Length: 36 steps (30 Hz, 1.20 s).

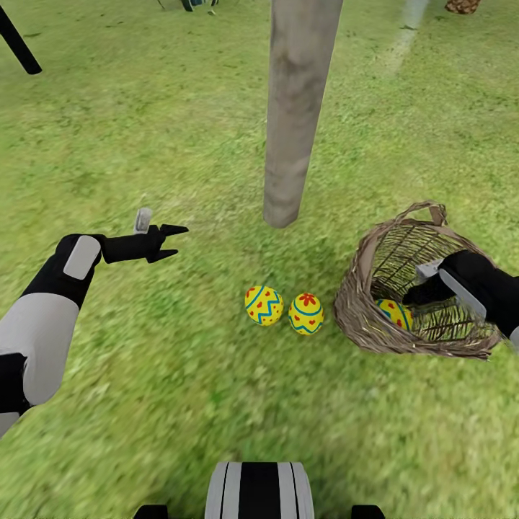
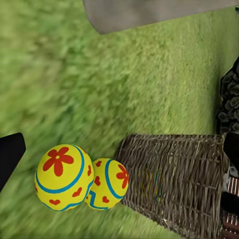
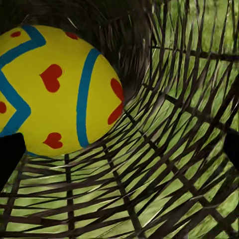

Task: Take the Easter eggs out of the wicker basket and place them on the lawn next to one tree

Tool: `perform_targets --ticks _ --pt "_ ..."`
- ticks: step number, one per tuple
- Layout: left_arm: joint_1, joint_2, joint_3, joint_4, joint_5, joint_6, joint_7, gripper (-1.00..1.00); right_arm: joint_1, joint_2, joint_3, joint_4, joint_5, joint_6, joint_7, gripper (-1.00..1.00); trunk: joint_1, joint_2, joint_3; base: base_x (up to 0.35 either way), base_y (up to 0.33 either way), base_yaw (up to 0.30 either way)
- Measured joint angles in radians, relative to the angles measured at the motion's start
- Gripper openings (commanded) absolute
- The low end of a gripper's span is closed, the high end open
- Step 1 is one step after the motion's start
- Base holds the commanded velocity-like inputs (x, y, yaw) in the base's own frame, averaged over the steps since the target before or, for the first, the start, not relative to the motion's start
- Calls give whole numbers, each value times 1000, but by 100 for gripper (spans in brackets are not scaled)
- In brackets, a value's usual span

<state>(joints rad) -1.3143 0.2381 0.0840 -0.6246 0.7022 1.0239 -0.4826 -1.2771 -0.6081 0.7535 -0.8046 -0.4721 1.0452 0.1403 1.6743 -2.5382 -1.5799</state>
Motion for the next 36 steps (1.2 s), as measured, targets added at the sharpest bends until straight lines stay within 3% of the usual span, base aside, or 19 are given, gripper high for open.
perform_targets --ticks 9,12,17,26,36 --pt "0 0 1 0 0 0 0 100 -25 0 -1 -2 -68 1 72 100 0 0 0 0 0 0" --pt "0 0 1 0 -1 -1 0 100 -25 -2 0 -4 -97 1 130 100 0 0 0 0 0 0" --pt "0 0 1 0 -2 -1 -1 100 -25 -6 2 -6 -95 0 175 100 0 0 0 0 0 0" --pt "0 0 1 -17 4 -3 -3 100 -39 -10 -6 -23 -60 -13 161 100 0 0 0 0 0 0" --pt "0 6 0 -18 1 -3 -3 100 -47 -15 -9 -29 -43 -15 159 100 5 -2 -39 0 0 0"
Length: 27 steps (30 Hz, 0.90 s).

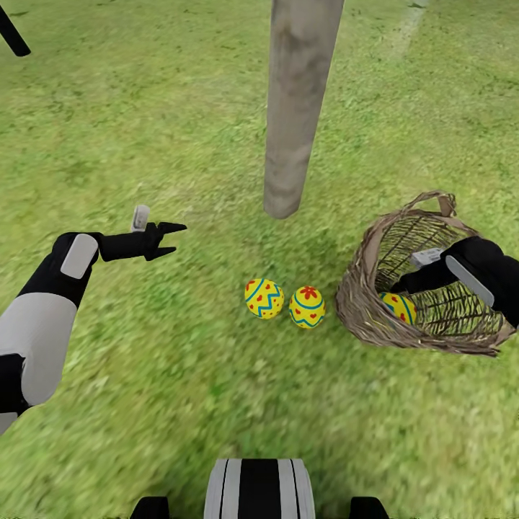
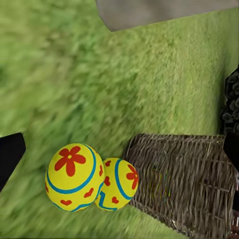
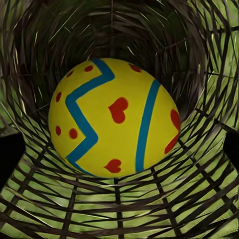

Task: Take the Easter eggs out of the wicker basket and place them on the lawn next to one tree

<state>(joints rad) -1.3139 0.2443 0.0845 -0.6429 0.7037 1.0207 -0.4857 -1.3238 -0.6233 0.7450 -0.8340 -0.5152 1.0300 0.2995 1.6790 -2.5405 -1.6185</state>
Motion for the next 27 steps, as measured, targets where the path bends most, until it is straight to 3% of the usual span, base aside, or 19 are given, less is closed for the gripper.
perform_targets --ticks 10,27 --pt "0 -2 -2 1 0 0 0 100 0 0 0 -1 0 0 1 100 4 -2 -39 0 0 0" --pt "0 -1 -2 2 2 0 0 100 0 -16 -4 -97 1 -32 3 100 6 -3 -50 0 0 0"
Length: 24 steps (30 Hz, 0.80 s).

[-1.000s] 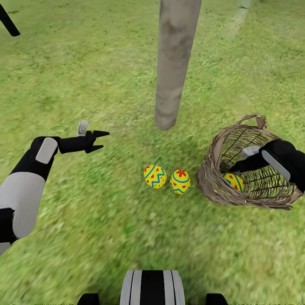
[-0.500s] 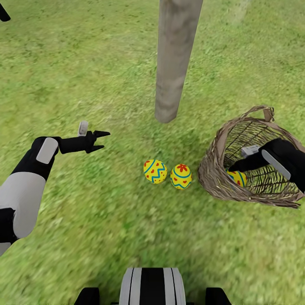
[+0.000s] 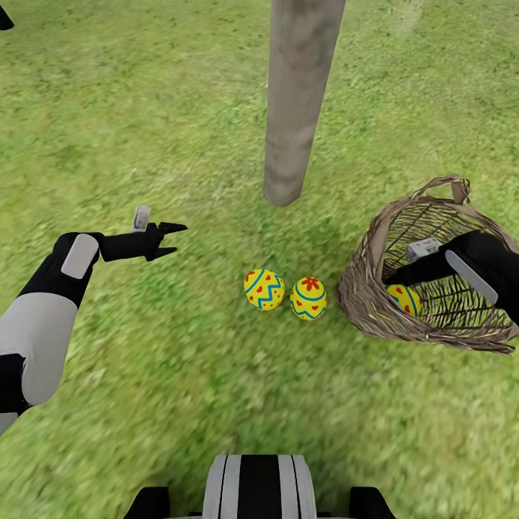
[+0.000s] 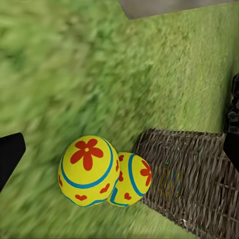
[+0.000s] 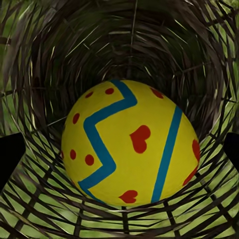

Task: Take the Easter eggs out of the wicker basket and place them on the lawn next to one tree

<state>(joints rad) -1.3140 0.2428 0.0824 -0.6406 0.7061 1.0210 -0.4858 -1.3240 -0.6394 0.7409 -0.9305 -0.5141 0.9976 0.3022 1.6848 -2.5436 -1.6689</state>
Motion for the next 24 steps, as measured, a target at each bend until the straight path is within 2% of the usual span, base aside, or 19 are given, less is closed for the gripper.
perform_targets --ticks 5,16,19,24 --pt "0 0 0 1 0 0 0 100 0 -2 0 -1 0 -5 0 100 0 0 0 0 0 0" --pt "0 0 0 -1 -3 0 -1 100 0 -2 1 -2 0 -5 3 100 5 -3 -42 0 0 0" --pt "0 0 0 -2 -1 0 -3 100 0 -2 1 -2 1 -5 3 100 5 -3 -43 0 0 0" --pt "0 1 -4 -31 0 1 -51 100 0 -3 2 -2 1 -5 3 100 5 -3 -43 0 0 0"
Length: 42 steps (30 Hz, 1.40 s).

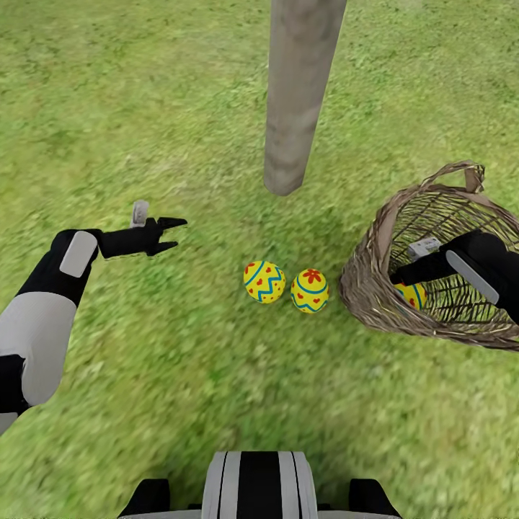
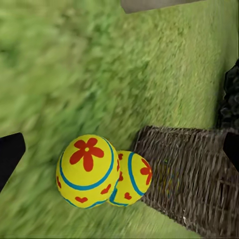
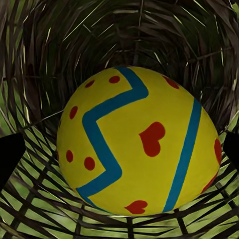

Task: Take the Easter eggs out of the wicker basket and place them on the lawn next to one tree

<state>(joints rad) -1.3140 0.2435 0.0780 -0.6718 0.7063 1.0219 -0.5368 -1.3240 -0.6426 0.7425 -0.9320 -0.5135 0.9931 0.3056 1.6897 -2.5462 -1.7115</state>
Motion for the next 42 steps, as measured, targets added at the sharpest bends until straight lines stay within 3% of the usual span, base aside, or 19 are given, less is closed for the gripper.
perform_targets --ticks 3,6,8,14,17,22,32,36,42 --pt "0 0 -55 -96 5 2 -63 100 0 -3 0 1 0 0 0 100 0 0 0 0 0 0" --pt "0 0 -143 -208 29 5 -123 100 0 -5 1 1 0 0 0 100 0 0 0 0 0 0" --pt "0 0 -163 -241 49 4 -134 100 0 -7 1 1 0 0 0 100 0 0 0 0 0 0" --pt "0 0 -177 -265 72 3 -142 100 0 -12 2 2 0 0 0 100 0 0 0 0 0 0" --pt "0 1 -177 -263 74 3 -143 100 0 -14 3 2 0 0 0 100 0 0 0 0 0 0" --pt "0 8 -178 -240 74 3 -143 100 0 -23 2 1 0 0 1 100 2 -1 -19 0 0 0" --pt "0 13 -178 -218 76 3 -143 100 0 -27 1 0 1 0 -5 100 2 -1 -19 0 0 0" --pt "0 13 -177 -204 74 3 -143 100 0 -27 1 0 0 0 -5 100 4 -2 -35 0 0 0" --pt "0 15 -176 -180 73 3 -143 100 0 -29 1 0 0 0 -4 100 5 -2 -39 0 0 0"
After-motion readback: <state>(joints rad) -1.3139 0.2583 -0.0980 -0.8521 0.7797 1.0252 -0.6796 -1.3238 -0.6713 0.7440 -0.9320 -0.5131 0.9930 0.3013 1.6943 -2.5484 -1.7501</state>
